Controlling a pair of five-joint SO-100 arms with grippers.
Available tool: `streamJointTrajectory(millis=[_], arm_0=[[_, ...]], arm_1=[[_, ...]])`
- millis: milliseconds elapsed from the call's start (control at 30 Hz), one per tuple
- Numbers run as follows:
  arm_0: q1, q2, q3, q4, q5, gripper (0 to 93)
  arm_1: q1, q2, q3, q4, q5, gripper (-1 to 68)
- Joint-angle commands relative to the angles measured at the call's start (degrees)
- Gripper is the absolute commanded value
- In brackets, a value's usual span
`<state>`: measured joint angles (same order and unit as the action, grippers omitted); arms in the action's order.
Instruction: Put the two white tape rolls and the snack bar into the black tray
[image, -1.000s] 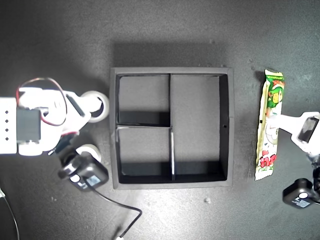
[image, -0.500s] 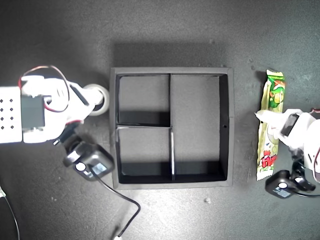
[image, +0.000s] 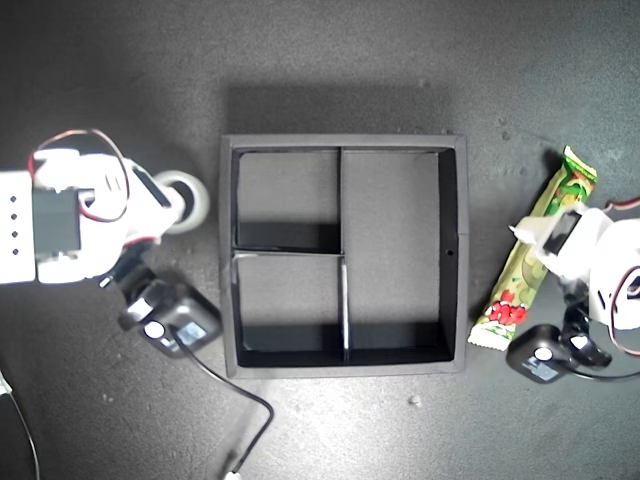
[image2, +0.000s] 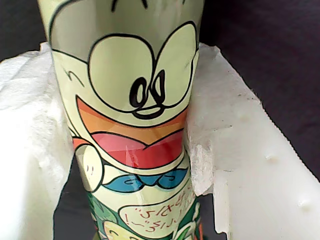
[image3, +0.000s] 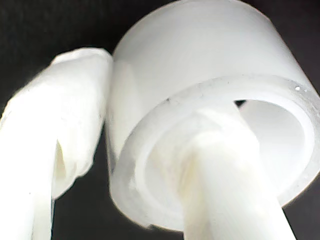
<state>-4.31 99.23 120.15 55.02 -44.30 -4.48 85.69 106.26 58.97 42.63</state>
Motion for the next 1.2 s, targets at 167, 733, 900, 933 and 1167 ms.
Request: streamJointTrajectory(millis=[167, 733, 900, 933, 1167], arm_0=[[-1.14, 18.37, -2.02, 11.6, 1.41, 0.2], [0.35, 9.14, -33.31, 25.84, 6.06, 0.2], [1.67, -7.12, -51.5, 30.41, 7.65, 0.2], [1.85, -9.76, -54.14, 31.11, 7.65, 0.2], [2.9, -21.53, -63.54, 33.05, 7.47, 0.2]], arm_1=[[-0.26, 0.35, -10.46, 9.23, -10.81, 8.8], [-5.36, 0.26, -39.2, 25.31, -16.35, 8.9], [-5.62, -5.45, -48.6, 22.32, -18.63, 9.0], [-5.62, -8.09, -51.68, 22.32, -19.07, 9.0], [-4.66, -26.46, -72.51, 22.5, -20.13, 8.8]])
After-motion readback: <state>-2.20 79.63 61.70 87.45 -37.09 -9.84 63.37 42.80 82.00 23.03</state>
